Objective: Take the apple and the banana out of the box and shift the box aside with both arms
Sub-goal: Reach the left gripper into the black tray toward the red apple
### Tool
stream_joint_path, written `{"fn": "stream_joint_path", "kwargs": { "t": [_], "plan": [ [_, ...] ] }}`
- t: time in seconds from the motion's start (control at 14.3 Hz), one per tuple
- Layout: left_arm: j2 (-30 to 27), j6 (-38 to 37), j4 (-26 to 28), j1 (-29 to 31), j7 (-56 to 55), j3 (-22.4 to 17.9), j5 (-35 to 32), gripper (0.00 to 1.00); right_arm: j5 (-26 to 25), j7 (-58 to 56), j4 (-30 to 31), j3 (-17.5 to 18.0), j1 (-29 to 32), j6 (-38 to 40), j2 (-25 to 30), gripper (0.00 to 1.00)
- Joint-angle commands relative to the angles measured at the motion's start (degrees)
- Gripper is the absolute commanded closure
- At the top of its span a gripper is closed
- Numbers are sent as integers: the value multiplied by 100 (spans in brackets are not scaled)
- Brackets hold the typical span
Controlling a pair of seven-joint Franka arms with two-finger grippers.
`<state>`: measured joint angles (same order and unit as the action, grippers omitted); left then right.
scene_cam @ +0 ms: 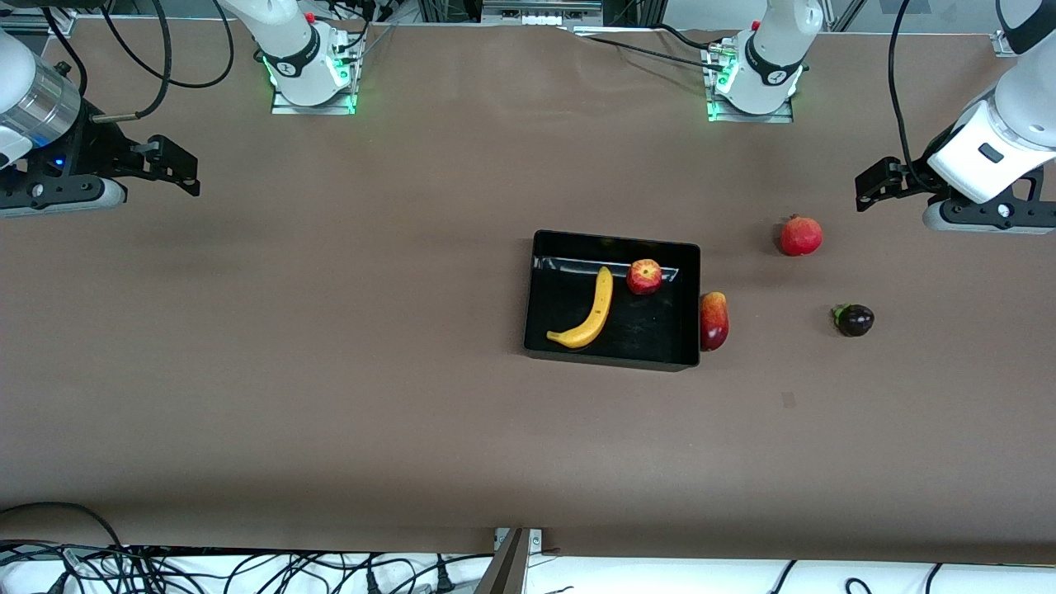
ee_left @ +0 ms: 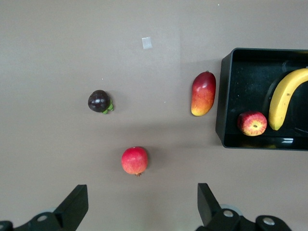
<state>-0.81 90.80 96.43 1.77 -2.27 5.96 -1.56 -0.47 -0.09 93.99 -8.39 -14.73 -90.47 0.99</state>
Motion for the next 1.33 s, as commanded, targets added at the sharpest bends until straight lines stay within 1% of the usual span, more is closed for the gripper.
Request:
{"fn": "stream_joint_path", "kwargs": {
  "t": [0.0, 0.28, 0.42, 0.49, 0.63, 0.7, 0.77, 0.84, 1.05, 1.12, 1.26],
  "plan": [
    [300, -325, -475, -45, -98, -7, 7, 0, -85, 1, -83, 40, 40, 38, -20, 0],
    [370, -379, -520, -62, -107, 2, 25, 0, -94, 1, -83, 40, 40, 38, -20, 0],
    [502, -1078, -546, -141, -116, 72, 25, 0, -94, 1, -83, 40, 40, 38, -20, 0],
    [520, -1152, -546, -194, -142, 81, 112, 0, -94, 1, -91, 40, 40, 38, -20, 0],
    [808, -1363, -537, -282, -55, 72, 113, 0, -94, 1, -83, 40, 40, 38, -20, 0],
    [897, -1294, -529, -300, -150, 72, 200, 0, -94, 1, -83, 40, 40, 38, -20, 0],
    [1089, -1136, -546, -387, -168, 81, 235, 0, -94, -8, -91, 40, 40, 38, -20, 0],
    [1257, -752, -537, -597, -351, 107, 253, 0, -94, -8, -83, 40, 40, 38, -20, 0],
    [1801, 268, -520, -1378, -1824, 107, 244, 0, -94, -17, -83, 40, 40, 38, -20, 0],
    [2012, 602, -485, -1555, -2134, 107, 244, 0, -94, -17, -91, 40, 40, 38, -20, 0],
    [2417, 1148, -388, -1767, -2330, 107, 244, 0, -94, -17, -91, 31, 40, 38, -20, 0]
  ]
}}
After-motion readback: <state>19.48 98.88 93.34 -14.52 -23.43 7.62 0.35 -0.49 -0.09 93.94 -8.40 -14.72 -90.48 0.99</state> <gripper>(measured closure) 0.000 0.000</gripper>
